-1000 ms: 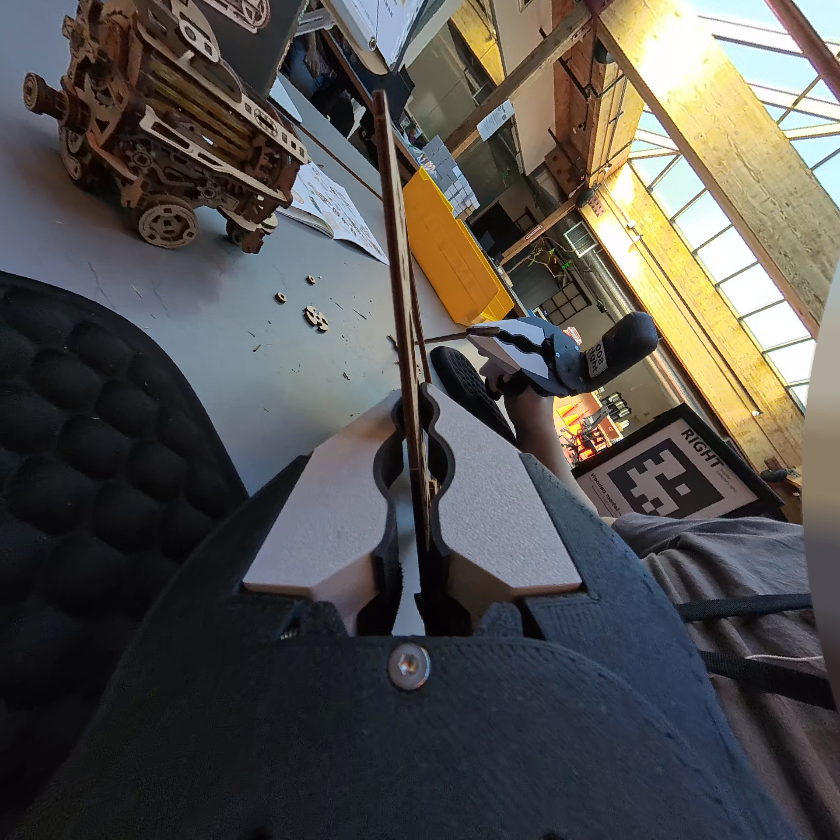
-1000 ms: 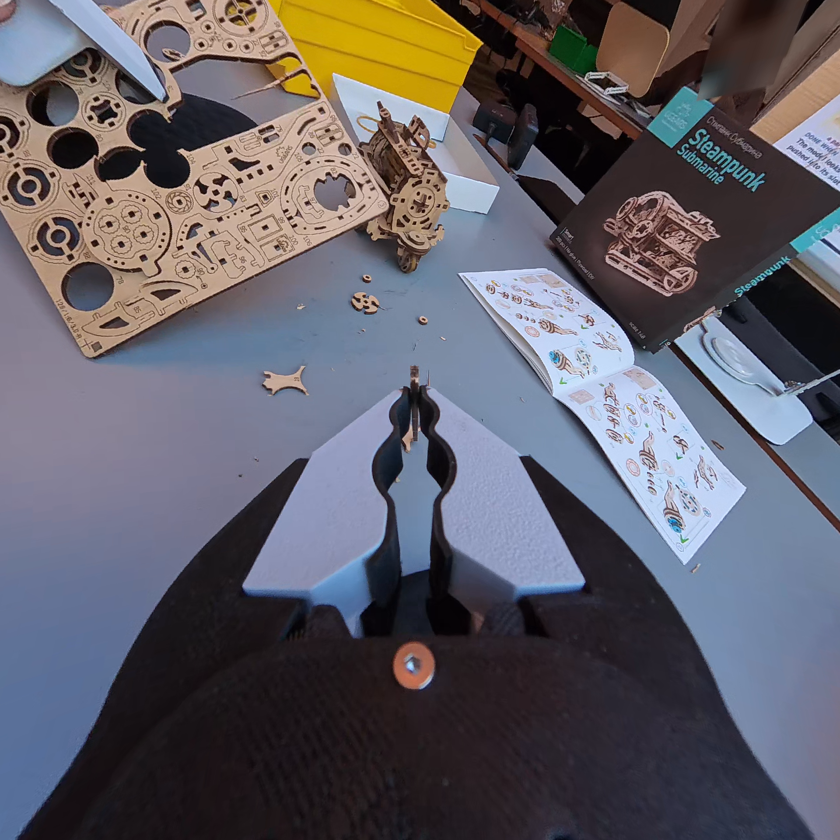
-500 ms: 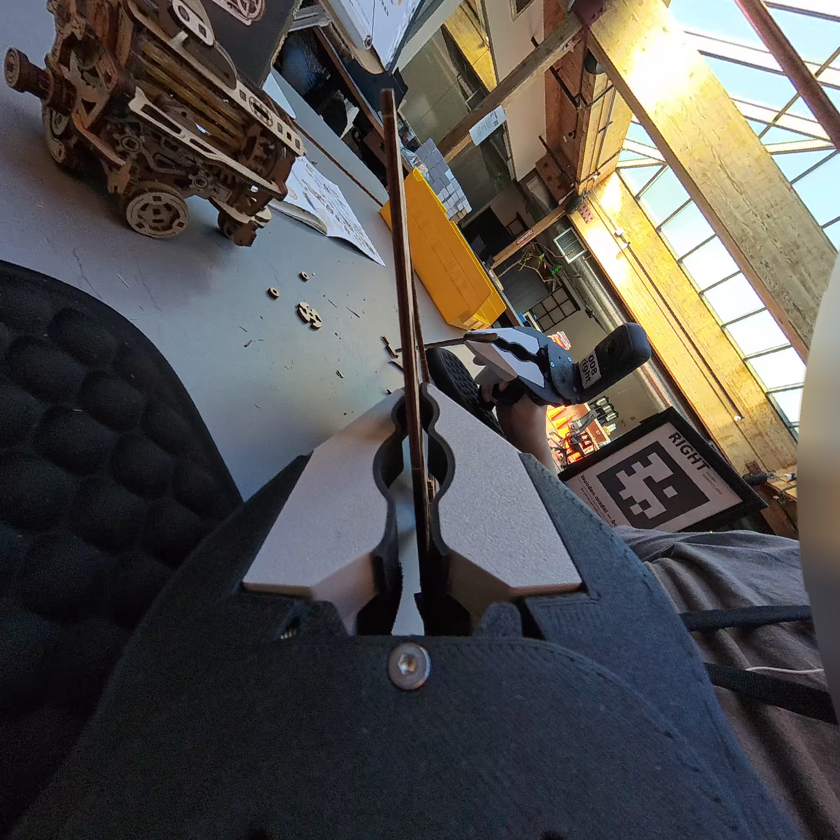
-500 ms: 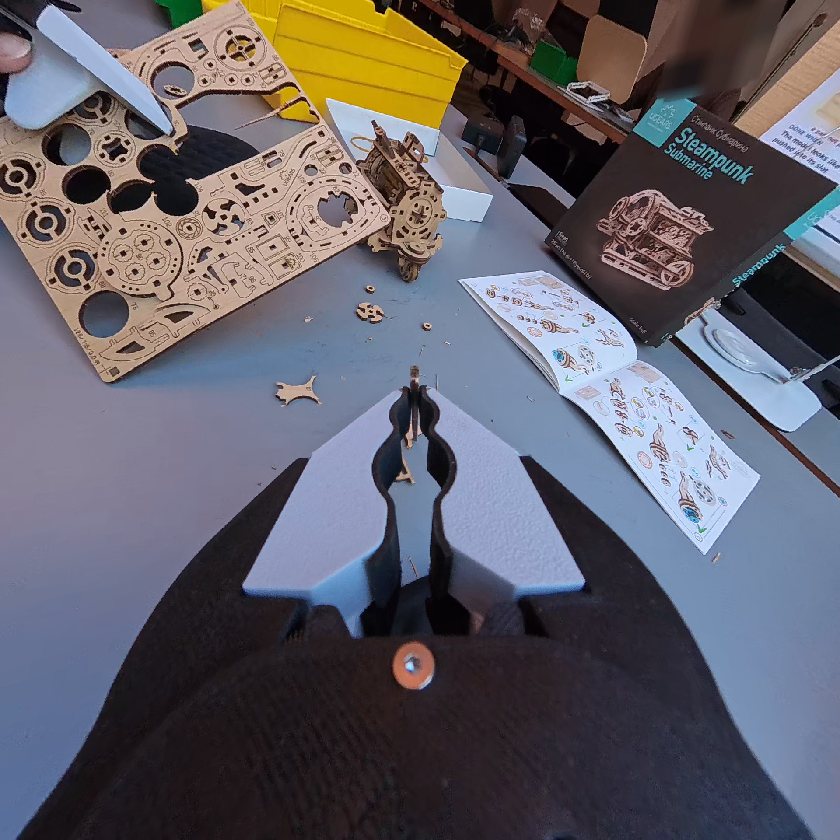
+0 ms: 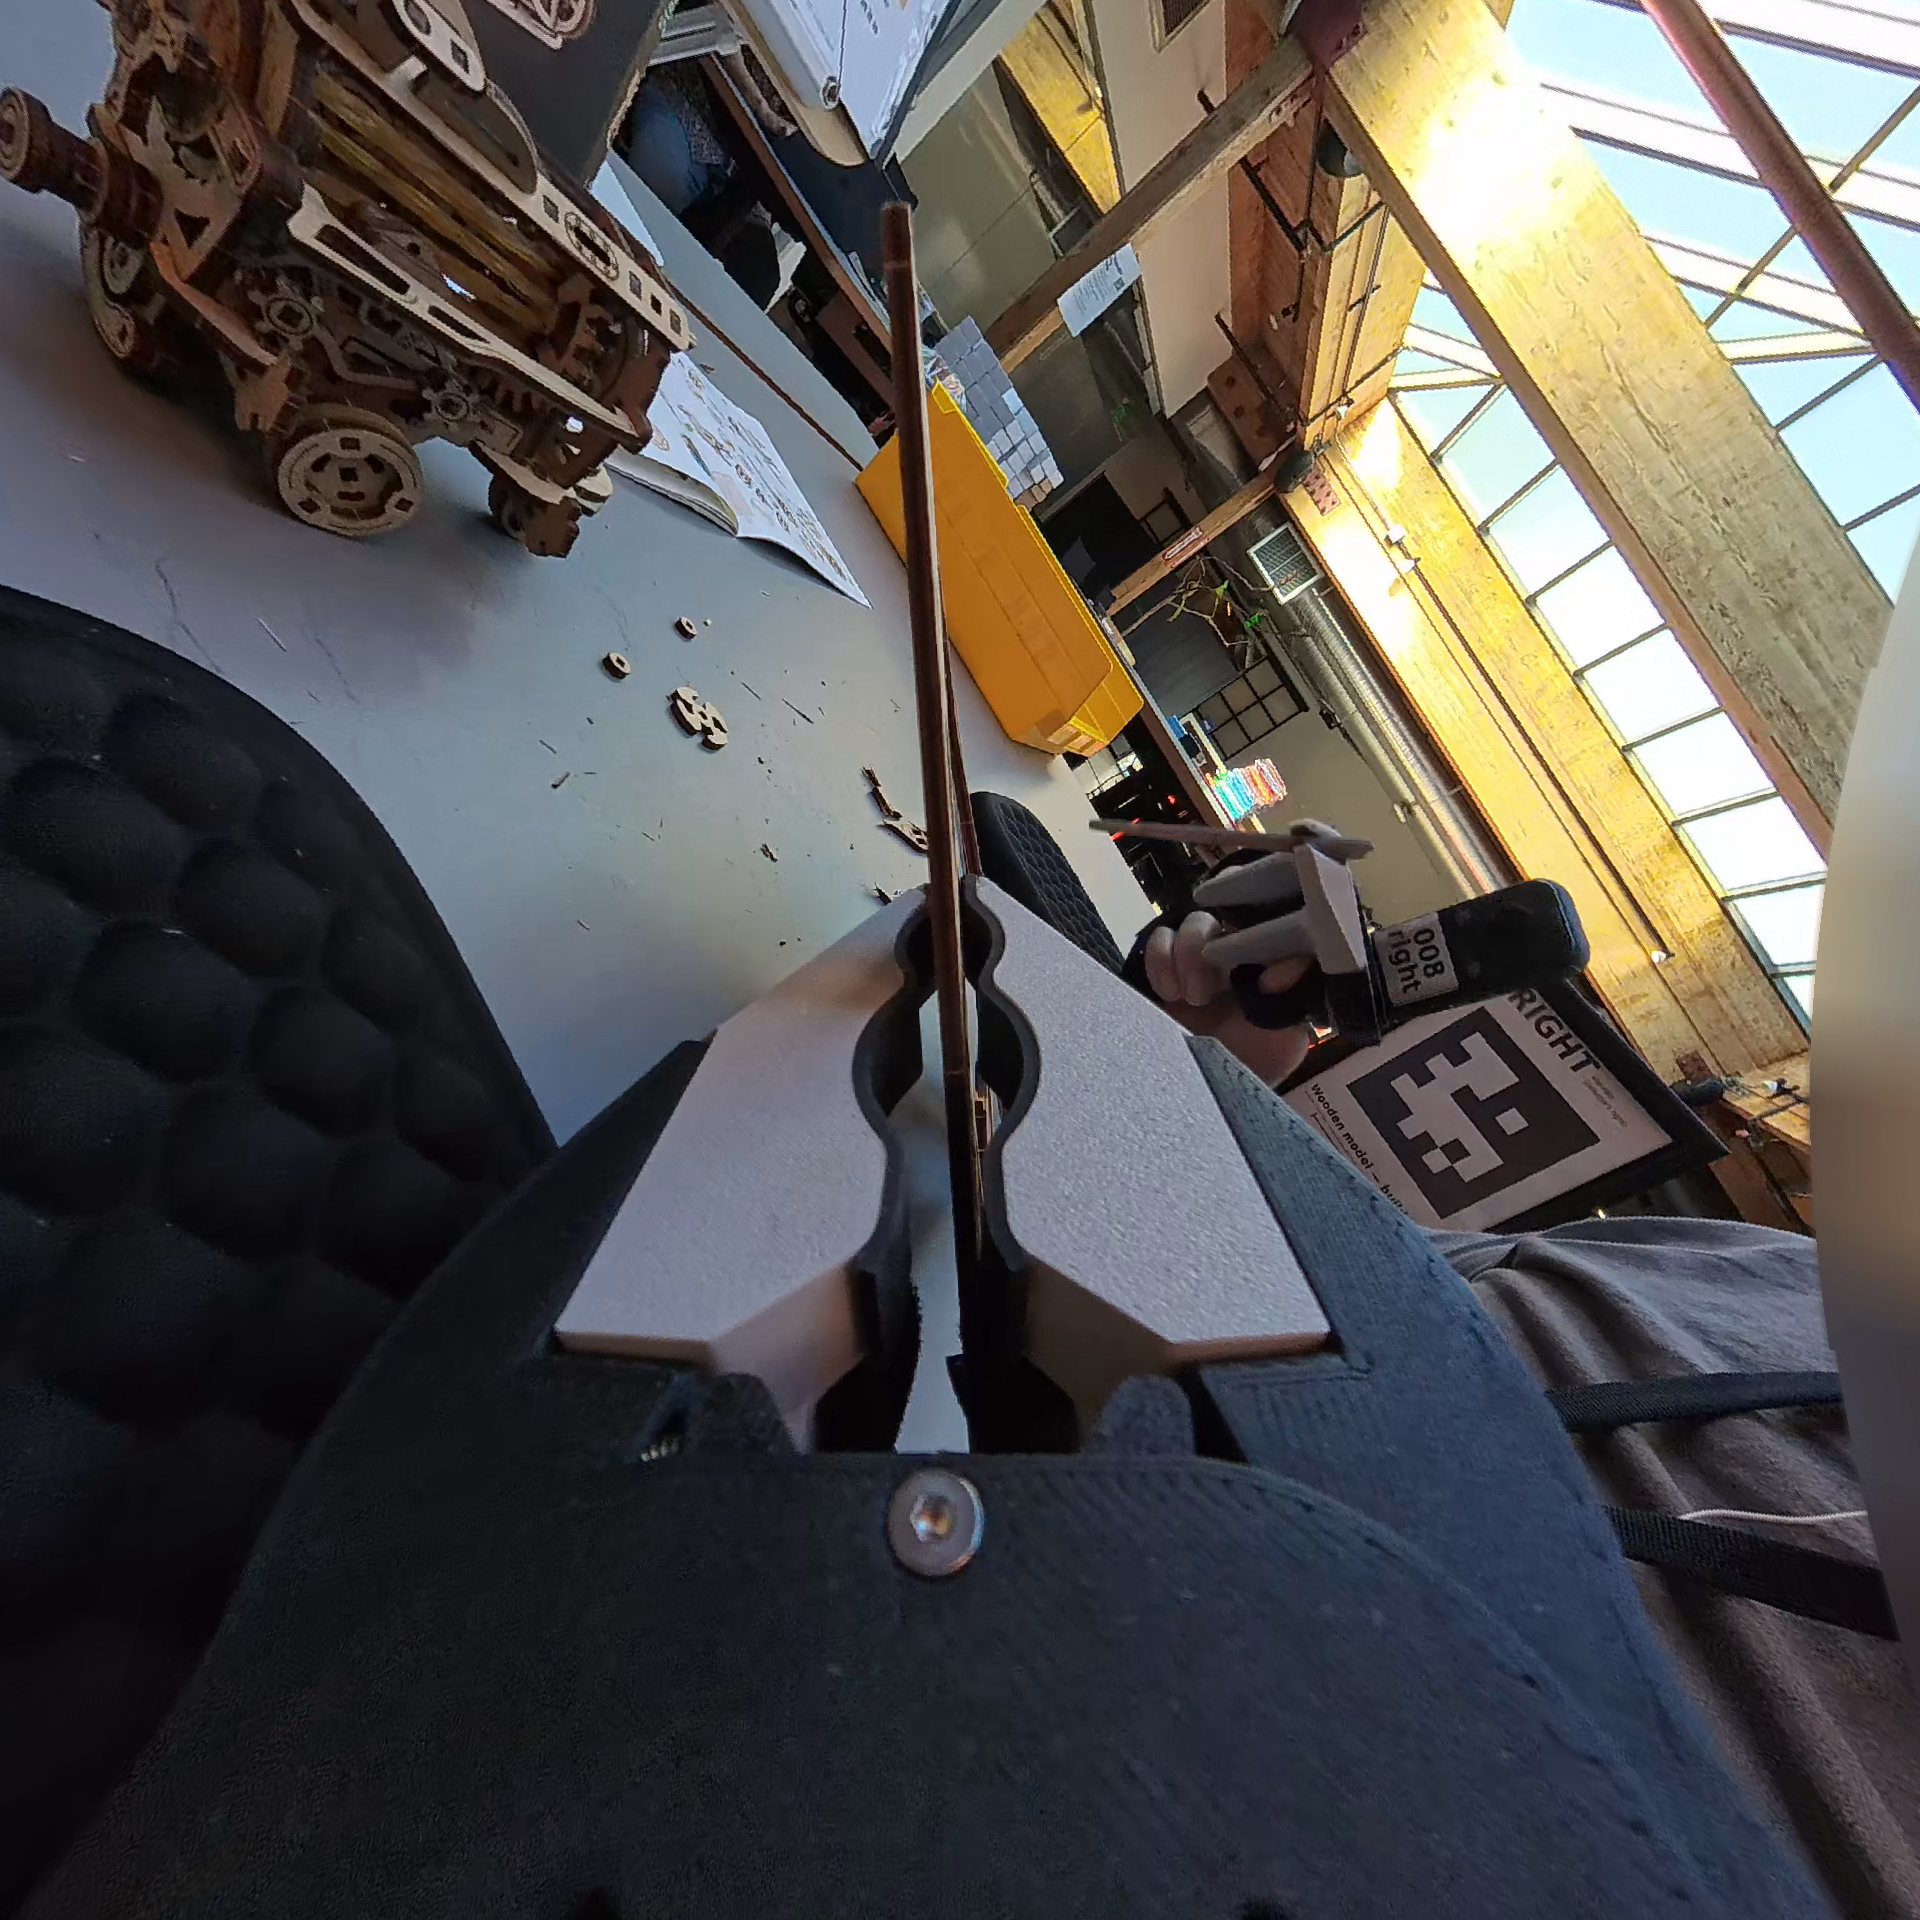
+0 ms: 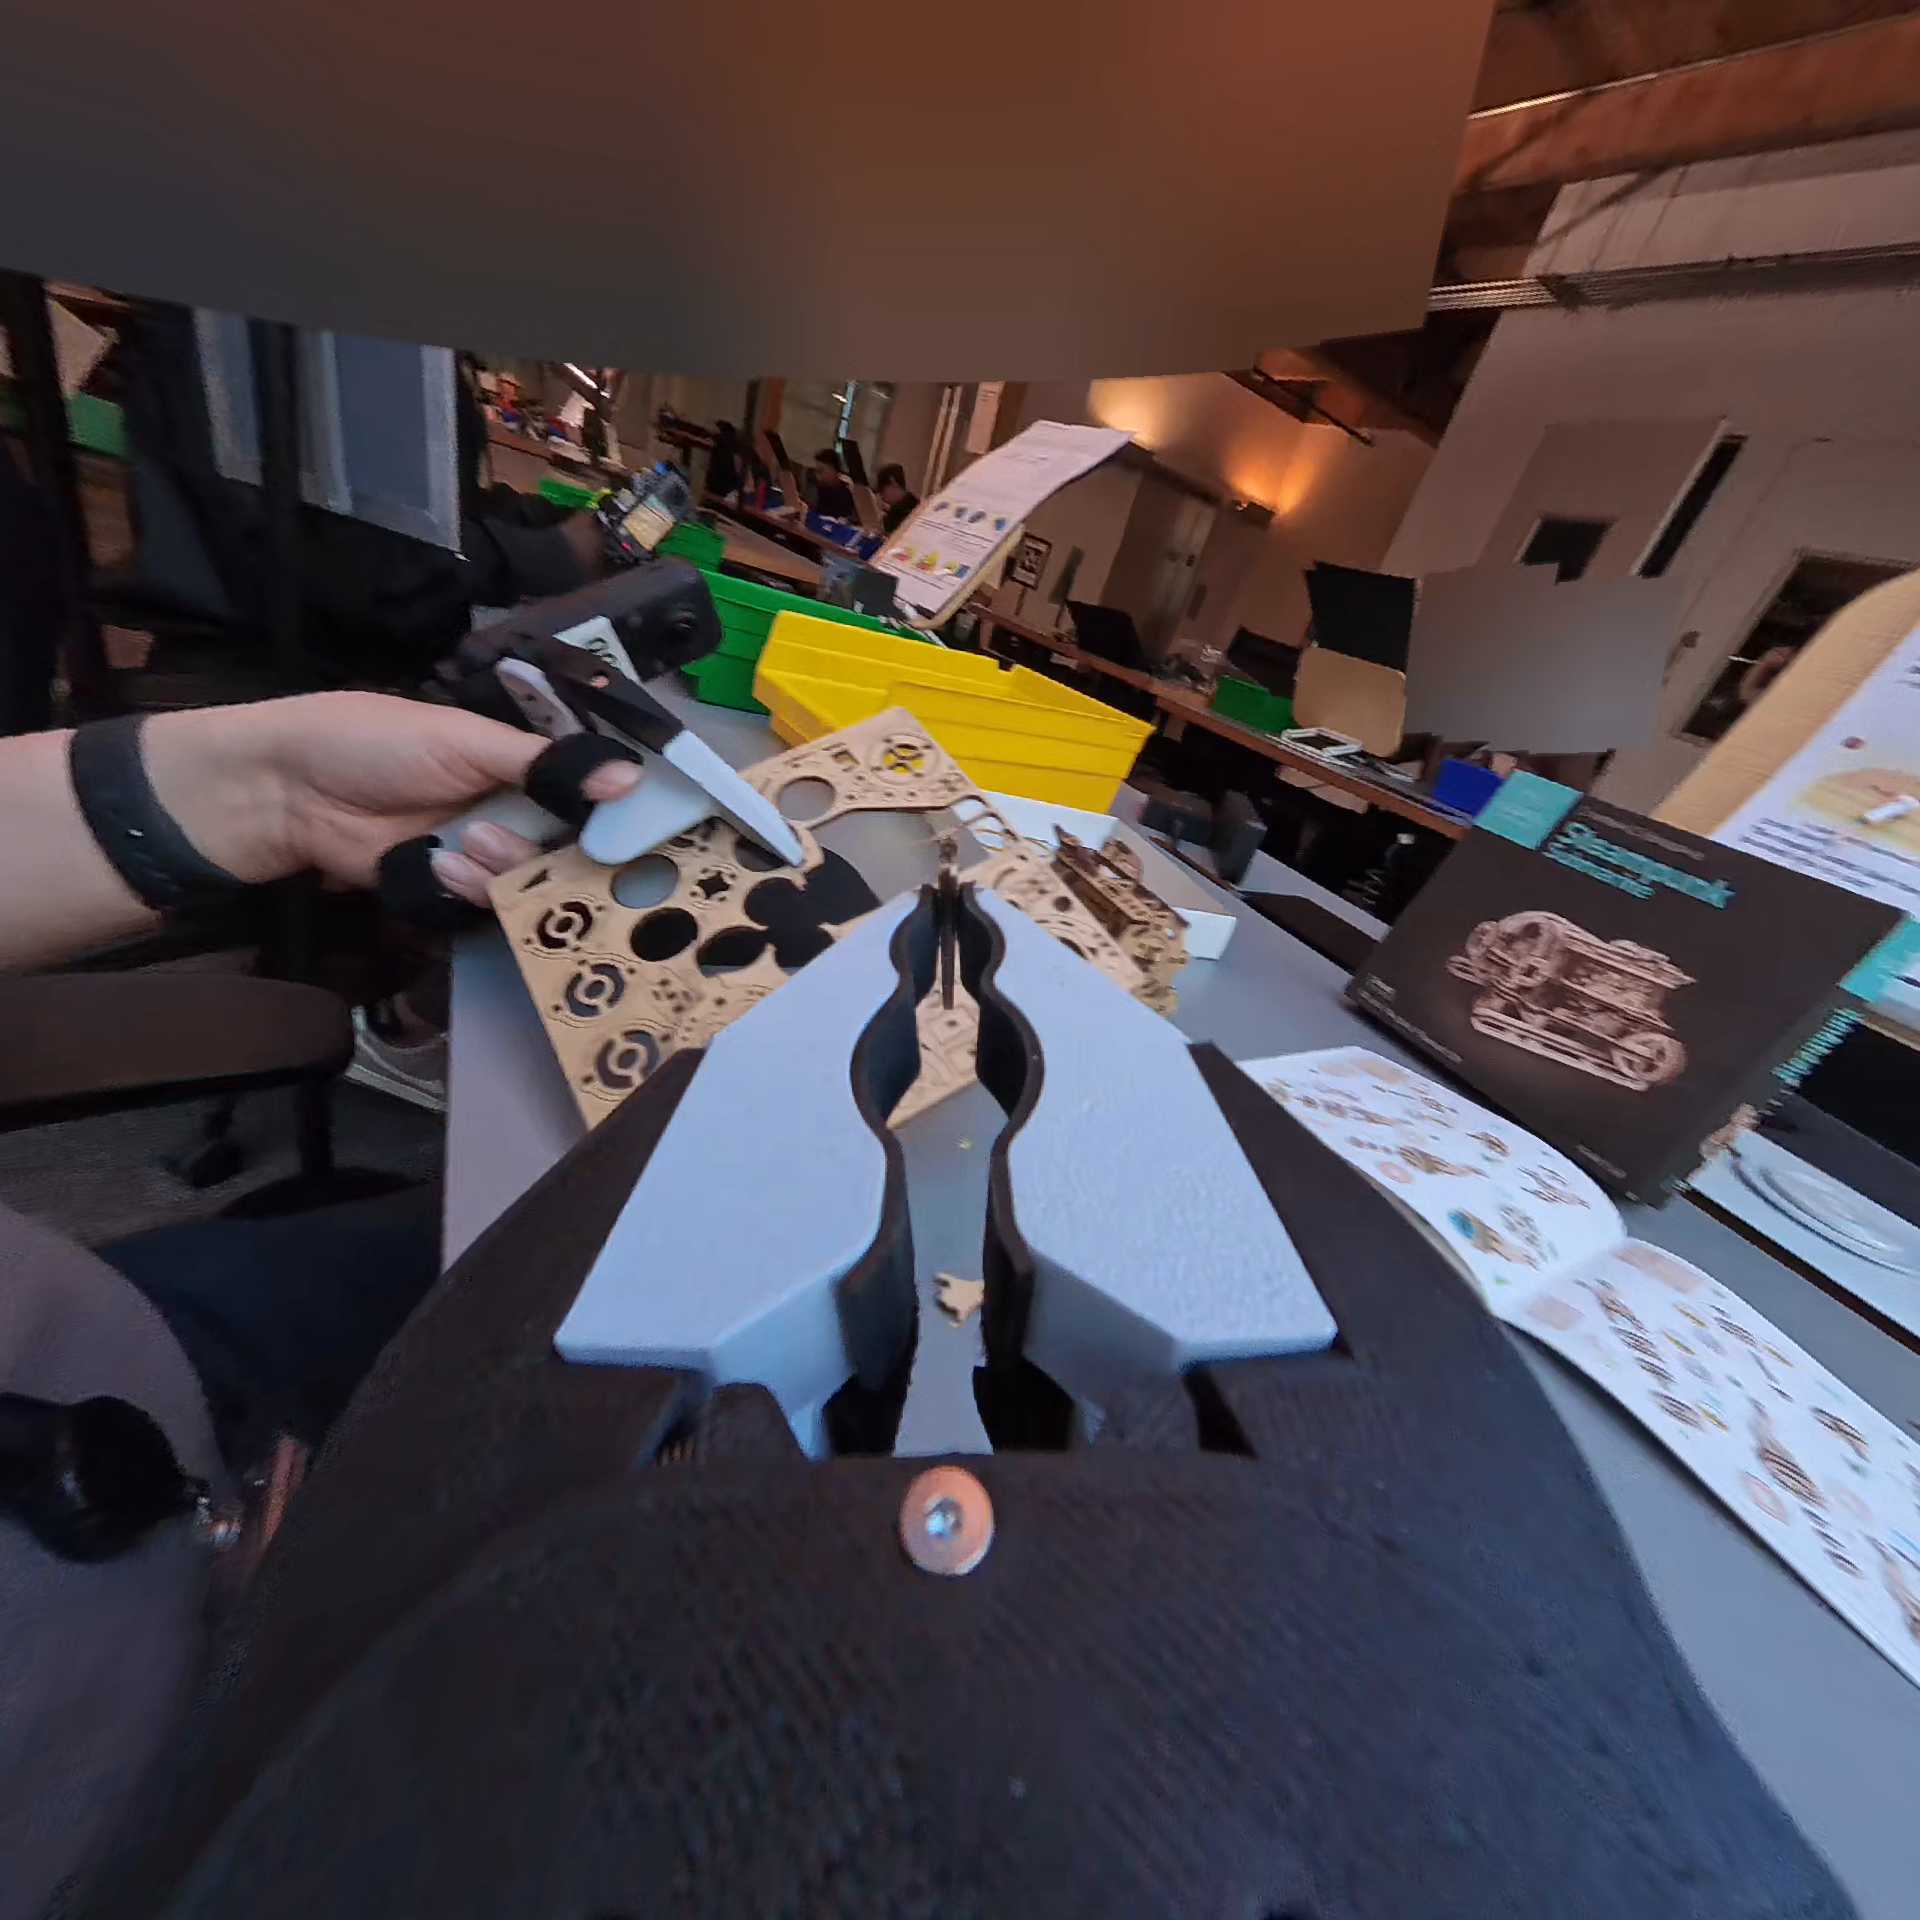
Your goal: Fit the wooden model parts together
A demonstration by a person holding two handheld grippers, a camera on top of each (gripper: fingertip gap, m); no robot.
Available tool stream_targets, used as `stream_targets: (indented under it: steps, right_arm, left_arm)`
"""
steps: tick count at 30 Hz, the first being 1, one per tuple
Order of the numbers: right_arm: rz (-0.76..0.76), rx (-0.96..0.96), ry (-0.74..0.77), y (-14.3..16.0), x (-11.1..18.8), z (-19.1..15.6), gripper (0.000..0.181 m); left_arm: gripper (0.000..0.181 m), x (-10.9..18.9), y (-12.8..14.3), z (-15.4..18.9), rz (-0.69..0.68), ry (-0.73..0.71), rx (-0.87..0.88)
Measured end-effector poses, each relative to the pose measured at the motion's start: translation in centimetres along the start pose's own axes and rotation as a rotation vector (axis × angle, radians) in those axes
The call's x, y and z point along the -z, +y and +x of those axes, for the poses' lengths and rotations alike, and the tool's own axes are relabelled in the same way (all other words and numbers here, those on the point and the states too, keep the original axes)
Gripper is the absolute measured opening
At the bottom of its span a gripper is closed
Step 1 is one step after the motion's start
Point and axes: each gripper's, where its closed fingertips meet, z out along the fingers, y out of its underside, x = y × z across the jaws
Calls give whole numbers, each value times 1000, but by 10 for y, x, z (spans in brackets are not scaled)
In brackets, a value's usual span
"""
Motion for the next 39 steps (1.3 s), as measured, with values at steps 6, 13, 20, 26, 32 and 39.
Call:
stream_targets:
  steps: [6, 13, 20, 26, 32, 39]
  right_arm:
    - [-17, 16, -160, 8, -29, -58, 2]
    - [-55, 19, -212, 19, -39, -72, 2]
    - [-3, -13, -187, 8, -33, -61, 2]
    - [-29, -35, -30, 10, -39, -6, 2]
    - [28, -168, -36, 4, -39, 1, 1]
    - [41, -165, -129, -1, -37, -47, 1]
  left_arm:
    - [1, 0, 0, -1, -1, 3, 5]
    - [1, 0, 0, 0, -1, 4, 5]
    - [1, 1, 0, 0, 1, 6, 7]
    - [1, 0, 0, -1, -1, 6, 9]
    - [1, 1, 0, -1, 4, 7, 9]
    - [1, 1, 0, -1, 2, 13, 13]
